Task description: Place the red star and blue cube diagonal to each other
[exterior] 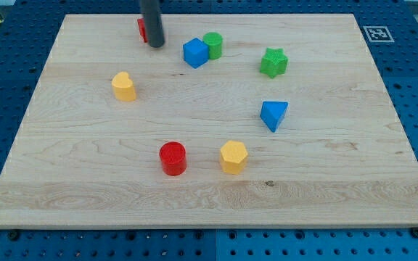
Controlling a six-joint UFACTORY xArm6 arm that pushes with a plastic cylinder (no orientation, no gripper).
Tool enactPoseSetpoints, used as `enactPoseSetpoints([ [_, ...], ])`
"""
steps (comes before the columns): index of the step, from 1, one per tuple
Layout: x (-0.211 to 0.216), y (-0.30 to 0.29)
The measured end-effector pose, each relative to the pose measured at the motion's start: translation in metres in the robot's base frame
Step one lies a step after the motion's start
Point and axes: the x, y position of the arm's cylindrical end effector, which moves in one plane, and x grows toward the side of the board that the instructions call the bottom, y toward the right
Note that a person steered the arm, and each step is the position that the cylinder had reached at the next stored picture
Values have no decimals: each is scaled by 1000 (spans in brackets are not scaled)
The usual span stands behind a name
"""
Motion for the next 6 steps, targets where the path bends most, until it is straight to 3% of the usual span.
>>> enactPoseSetpoints([
  [1,-2,39],
  [3,-33,-2],
  [6,-32,-34],
])
